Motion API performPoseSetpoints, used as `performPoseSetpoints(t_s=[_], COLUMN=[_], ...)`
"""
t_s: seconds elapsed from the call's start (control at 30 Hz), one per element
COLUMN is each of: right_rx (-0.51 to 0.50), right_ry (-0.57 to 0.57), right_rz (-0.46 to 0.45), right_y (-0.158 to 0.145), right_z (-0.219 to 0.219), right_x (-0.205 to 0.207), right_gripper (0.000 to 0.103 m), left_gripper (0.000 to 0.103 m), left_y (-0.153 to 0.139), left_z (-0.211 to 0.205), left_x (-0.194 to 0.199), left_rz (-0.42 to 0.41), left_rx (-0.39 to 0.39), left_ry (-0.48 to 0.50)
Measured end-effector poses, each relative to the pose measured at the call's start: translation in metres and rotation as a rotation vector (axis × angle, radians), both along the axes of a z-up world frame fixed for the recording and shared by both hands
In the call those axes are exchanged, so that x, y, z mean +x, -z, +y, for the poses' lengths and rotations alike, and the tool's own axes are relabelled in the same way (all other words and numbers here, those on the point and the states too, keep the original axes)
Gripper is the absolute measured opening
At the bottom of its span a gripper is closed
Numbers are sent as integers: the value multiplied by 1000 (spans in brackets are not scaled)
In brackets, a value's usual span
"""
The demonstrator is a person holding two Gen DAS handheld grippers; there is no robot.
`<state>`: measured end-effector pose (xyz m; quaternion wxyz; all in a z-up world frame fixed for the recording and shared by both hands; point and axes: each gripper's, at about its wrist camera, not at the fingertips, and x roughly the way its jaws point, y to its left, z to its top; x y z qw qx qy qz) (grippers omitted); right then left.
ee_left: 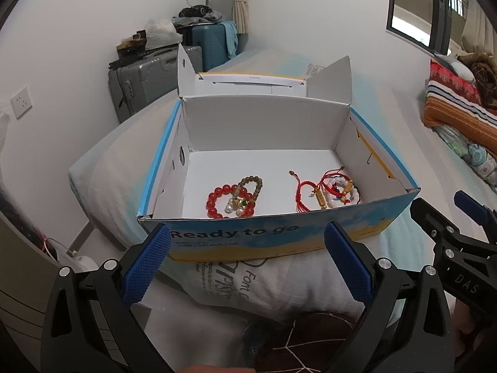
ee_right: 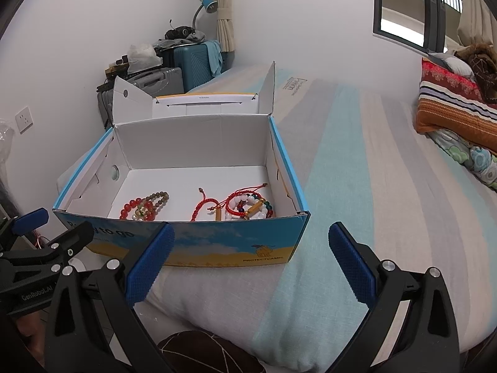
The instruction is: Organize jewelry
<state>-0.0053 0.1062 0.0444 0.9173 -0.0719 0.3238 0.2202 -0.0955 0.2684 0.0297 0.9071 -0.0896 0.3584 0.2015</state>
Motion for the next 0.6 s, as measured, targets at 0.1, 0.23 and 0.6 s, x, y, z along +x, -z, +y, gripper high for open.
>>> performPoseSetpoints(t_s=[0.1, 0.23, 0.6], right_rx=[-1, -3, 0], right_ry=[1, -2, 1], right_rz=[1, 3, 9], right_y=[1, 1, 3], right_z=[0, 0, -1], right_x=[0, 0, 0], right_gripper=[95, 95, 95], left_gripper=[97, 97, 97], left_y=[0, -2, -1], left_z=[2, 5, -2], left_x=[-1, -5, -3], left_rz=[-6, -47, -25], left_rx=[-11, -15, 22], left_ry=[-10, -22, -14])
